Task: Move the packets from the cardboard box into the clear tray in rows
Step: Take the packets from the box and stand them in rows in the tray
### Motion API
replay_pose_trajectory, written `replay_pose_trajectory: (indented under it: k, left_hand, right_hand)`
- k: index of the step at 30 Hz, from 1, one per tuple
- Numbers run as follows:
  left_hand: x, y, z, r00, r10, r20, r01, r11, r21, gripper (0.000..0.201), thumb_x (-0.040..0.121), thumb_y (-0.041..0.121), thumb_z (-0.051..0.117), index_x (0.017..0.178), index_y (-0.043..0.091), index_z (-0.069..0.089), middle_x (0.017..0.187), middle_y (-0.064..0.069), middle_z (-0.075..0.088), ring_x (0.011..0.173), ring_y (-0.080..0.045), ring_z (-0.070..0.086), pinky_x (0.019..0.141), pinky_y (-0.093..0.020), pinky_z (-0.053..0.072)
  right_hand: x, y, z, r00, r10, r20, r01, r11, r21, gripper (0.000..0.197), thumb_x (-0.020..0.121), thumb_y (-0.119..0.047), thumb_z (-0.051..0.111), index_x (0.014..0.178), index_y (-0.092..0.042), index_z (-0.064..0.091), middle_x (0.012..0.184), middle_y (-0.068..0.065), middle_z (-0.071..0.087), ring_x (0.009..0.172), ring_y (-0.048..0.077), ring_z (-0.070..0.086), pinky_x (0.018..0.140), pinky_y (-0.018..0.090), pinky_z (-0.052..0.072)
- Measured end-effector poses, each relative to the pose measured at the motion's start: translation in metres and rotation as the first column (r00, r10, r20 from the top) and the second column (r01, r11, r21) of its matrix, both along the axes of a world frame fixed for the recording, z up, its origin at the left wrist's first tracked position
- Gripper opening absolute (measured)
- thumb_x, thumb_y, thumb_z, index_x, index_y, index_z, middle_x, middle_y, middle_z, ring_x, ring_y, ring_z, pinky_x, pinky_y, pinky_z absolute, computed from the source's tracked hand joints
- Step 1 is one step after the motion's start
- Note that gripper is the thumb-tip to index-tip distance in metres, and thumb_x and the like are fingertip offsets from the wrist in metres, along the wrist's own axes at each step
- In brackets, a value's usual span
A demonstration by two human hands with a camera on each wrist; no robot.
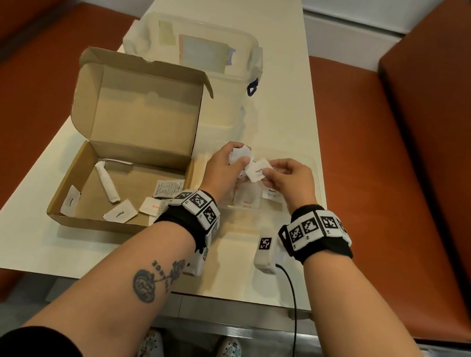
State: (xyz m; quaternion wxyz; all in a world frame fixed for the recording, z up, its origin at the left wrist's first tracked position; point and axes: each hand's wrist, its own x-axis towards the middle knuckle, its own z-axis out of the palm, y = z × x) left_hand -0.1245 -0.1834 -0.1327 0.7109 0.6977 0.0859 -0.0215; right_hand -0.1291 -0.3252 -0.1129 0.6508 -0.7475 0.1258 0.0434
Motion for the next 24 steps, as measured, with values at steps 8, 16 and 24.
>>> replay_pose_trajectory:
  k: [8, 16, 24]
  left_hand:
    - [-0.002, -0.002, 0.001, 0.999, -0.039, -0.028, 0.034, 0.986, -0.166, 0.022, 0.086, -0.002, 0.065, 0.101, 0.013, 0.059, 0.102, -0.011, 0.058, 0.084, -0.023, 0.067, 0.069, -0.030, 0.060]
    - [-0.004, -0.002, 0.001, 0.997, -0.070, -0.022, 0.065, 0.981, -0.181, 0.020, 0.085, -0.003, 0.066, 0.099, 0.011, 0.062, 0.105, -0.009, 0.055, 0.082, -0.020, 0.065, 0.072, -0.032, 0.060]
    - [-0.001, -0.001, -0.003, 0.998, 0.055, 0.012, -0.052, 0.986, -0.159, 0.019, 0.089, 0.003, 0.063, 0.094, 0.021, 0.060, 0.107, -0.019, 0.065, 0.086, -0.020, 0.071, 0.072, -0.027, 0.059]
  right_hand:
    - [0.000, 0.006, 0.001, 0.995, -0.090, 0.044, 0.087, 0.995, 0.050, 0.016, 0.084, 0.000, 0.065, 0.077, -0.009, 0.055, 0.071, 0.008, 0.062, 0.061, 0.016, 0.062, 0.059, 0.021, 0.053]
    - [0.006, -0.004, 0.010, 0.980, 0.151, 0.128, -0.105, 0.946, -0.307, 0.022, 0.083, -0.008, 0.068, 0.103, -0.014, 0.066, 0.074, 0.006, 0.054, 0.067, 0.014, 0.055, 0.066, 0.022, 0.045]
    - [0.001, -0.033, 0.001, 0.988, 0.151, -0.023, -0.125, 0.708, -0.695, 0.008, 0.080, -0.017, 0.071, 0.075, -0.019, 0.065, 0.070, -0.006, 0.061, 0.068, 0.010, 0.054, 0.058, 0.018, 0.042]
